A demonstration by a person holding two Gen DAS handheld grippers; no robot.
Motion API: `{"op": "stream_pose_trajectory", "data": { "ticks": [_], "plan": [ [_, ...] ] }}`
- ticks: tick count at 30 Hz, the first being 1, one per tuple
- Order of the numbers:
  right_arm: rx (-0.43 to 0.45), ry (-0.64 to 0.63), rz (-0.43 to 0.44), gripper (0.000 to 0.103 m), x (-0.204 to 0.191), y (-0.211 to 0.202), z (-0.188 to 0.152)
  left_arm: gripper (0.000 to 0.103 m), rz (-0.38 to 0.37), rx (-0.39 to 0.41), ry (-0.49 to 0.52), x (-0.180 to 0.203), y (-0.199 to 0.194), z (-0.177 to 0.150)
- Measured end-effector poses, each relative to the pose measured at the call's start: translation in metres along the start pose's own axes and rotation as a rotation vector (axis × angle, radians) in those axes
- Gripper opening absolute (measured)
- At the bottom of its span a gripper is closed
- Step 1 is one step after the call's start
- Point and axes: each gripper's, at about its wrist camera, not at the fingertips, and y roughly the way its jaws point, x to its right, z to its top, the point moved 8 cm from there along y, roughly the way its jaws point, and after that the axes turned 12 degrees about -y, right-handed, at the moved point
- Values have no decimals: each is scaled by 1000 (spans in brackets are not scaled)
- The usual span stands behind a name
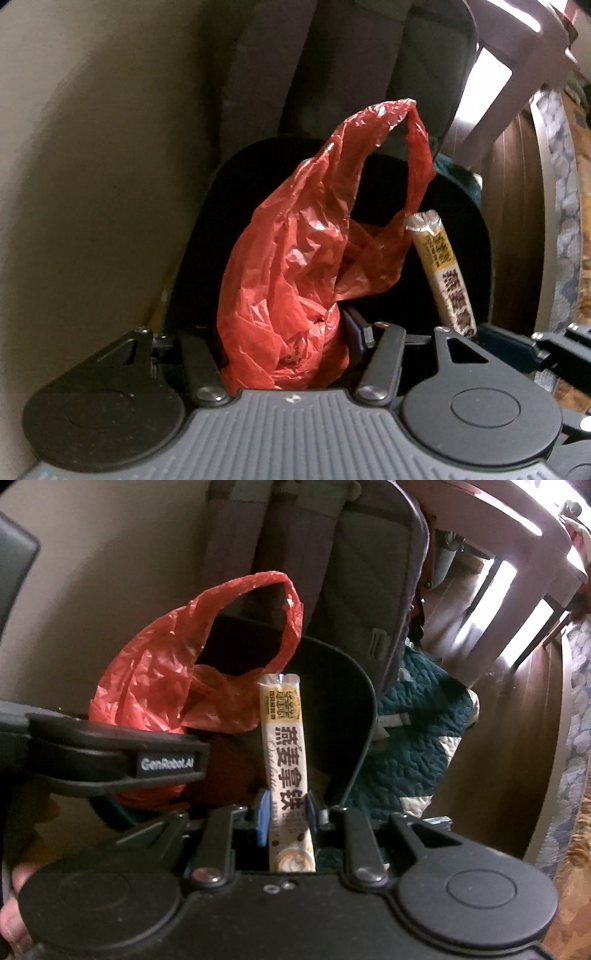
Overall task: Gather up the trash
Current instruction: 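Open both tools to drop the red bag and packet into the bin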
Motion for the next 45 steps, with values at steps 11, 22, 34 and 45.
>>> {"op": "stream_pose_trajectory", "data": {
  "ticks": [11,22,34,45],
  "plan": [
    [-55,-42,-34,23,-6,20,-1,57,1,-74,89,14,31,-7],
    [-45,-67,-39,29,-14,19,-6,71,-81,-51,127,9,24,-9],
    [38,-25,-20,47,-16,-23,-15,72,-156,37,118,-3,-24,-15],
    [149,57,-10,52,-9,-96,-47,72,-244,162,141,7,-102,-29]
  ]
}}
